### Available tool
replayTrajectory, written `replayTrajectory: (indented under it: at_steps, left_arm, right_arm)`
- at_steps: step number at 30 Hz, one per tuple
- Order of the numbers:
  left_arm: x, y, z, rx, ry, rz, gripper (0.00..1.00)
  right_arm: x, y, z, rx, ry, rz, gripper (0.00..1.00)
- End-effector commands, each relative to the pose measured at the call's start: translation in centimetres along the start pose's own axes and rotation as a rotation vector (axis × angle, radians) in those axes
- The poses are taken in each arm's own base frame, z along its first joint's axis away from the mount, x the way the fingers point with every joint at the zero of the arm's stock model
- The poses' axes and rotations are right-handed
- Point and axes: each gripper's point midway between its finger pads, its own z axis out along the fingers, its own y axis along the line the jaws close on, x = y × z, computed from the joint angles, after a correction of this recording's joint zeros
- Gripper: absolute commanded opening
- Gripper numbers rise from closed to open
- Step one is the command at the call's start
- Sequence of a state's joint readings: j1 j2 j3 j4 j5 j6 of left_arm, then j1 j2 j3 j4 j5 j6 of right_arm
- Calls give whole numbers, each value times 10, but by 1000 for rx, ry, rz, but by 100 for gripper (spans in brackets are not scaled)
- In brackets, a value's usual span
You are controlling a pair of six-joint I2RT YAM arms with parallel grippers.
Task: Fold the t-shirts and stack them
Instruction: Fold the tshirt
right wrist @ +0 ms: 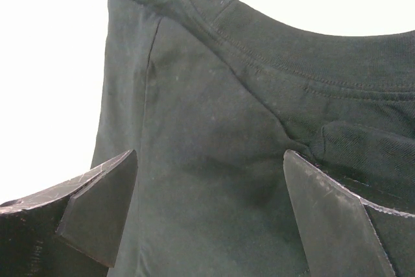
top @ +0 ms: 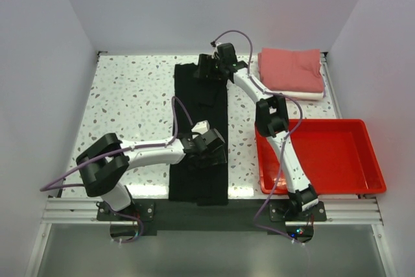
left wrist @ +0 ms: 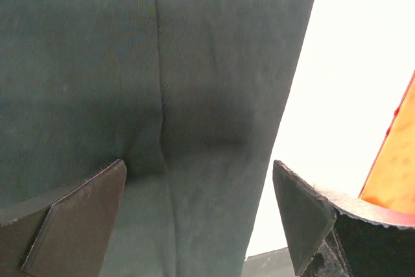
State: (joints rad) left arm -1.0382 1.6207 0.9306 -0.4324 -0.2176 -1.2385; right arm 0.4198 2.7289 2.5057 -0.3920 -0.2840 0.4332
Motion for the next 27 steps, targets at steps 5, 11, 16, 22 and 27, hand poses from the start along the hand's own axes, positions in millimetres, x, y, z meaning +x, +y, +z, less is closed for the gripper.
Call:
replayTrajectory:
  at_steps: [5,11,16,22,27]
  left_arm:
    - [-39,-22,-60,22,-123,68,100]
    - [-56,31,-94,-144,-221,63,100]
    - [-40,87,-111,-248,-186,60,100]
    - [28,135,-91,-216,40,20,95]
    - [50,139,-87,-142,114,-2,82]
  right_arm:
    - [-20,18,-57,19,47,-111,99]
    - [-53,55,-115,-20,-9,-188,99]
    - [-41,60,-154,50,22,-223,99]
    - [18,57,-195,35,42,-130,99]
    - [60,55,-206,22,114,-122,99]
